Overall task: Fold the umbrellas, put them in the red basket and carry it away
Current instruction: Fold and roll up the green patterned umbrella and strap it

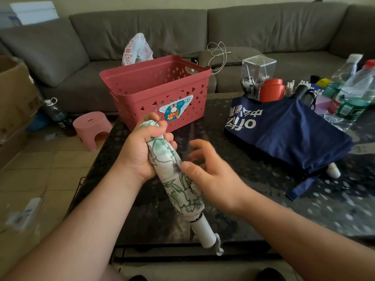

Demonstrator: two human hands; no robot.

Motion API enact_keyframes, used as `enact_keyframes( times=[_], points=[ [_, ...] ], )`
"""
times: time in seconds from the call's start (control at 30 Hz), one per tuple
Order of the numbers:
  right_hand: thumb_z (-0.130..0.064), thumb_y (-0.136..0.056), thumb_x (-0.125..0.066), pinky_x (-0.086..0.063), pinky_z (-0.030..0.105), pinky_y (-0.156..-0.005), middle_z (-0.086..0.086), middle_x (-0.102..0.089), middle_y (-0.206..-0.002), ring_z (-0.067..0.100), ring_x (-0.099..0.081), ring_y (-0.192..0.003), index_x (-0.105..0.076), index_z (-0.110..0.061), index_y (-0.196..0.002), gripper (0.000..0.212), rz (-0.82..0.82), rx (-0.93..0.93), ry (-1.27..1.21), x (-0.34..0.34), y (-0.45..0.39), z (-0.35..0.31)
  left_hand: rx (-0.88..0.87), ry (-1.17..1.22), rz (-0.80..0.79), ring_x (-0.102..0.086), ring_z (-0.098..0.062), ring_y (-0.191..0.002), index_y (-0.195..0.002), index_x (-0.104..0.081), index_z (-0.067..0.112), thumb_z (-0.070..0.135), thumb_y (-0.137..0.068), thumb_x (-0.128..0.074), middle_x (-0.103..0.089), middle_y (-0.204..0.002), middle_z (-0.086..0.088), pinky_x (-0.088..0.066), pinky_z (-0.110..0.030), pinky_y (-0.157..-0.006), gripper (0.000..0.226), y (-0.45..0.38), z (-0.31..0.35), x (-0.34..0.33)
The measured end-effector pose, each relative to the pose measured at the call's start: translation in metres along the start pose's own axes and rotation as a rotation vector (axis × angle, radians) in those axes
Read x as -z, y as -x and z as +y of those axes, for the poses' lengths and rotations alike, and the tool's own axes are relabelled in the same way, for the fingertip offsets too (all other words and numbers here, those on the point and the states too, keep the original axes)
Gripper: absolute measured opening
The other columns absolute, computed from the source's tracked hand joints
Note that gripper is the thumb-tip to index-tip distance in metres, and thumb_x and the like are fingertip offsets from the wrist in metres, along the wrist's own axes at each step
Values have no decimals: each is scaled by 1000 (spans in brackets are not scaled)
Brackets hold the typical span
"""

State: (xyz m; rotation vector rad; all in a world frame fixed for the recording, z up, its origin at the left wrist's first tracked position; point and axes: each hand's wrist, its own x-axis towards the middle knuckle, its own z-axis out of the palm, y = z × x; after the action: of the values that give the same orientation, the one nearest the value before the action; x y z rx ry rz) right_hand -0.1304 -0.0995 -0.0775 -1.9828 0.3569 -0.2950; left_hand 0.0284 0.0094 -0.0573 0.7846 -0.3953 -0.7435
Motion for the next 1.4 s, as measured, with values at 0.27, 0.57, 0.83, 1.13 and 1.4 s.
enact_keyframes(
  times=[0.27, 0.57, 0.83, 1.13, 1.4],
  points=[
    [-48, -86, -72, -58, 29, -76, -13, -65, -105, 6, -65, -88, -41, -38, -125, 51, -52, -80, 312, -35, 20, 16, -97, -109, 168, -63, -17, -65, -78, -64, 24, -1, -80, -65, -64, -78, 1, -57, -34, -70, 25, -6, -8, 5],
    [-32, -87, -73, -64, 44, -71, -1, -71, -106, 18, -72, -87, -55, -26, -125, 42, -317, -157, -261, -15, 7, 14, 21, -52, -29, -74, -26, -94, -115, -66, 27, 25, -90, -67, -72, -107, -1, -60, -48, -93, 25, -7, 13, 13],
    [-37, -96, -65, -54, 34, -55, 13, -66, -100, 27, -58, -61, -49, -46, -143, 50, -537, -268, -672, 0, 1, 19, -36, -151, 356, -63, -20, -63, -88, -66, 20, 18, -93, -72, -64, -76, -3, -55, -35, -63, 8, -21, 9, 10],
    [-37, -93, -73, -37, 26, -48, 4, -64, -87, 14, -46, -56, -71, -37, -123, 30, -88, -157, -478, 18, -4, 29, -145, 44, 571, -67, -14, -51, -84, -54, 19, 35, -102, -65, -65, -60, 4, -57, -28, -55, 26, -22, 28, 15],
    [-13, -65, -48, -22, 21, -47, 4, -39, -61, 14, -28, -44, -52, -16, -79, 15, 317, -174, -715, 15, -22, 21, -191, 28, 557, -74, -14, -72, -102, -61, 18, 40, -104, -61, -71, -82, 1, -60, -34, -70, 22, -13, 21, 12]
  ],
)
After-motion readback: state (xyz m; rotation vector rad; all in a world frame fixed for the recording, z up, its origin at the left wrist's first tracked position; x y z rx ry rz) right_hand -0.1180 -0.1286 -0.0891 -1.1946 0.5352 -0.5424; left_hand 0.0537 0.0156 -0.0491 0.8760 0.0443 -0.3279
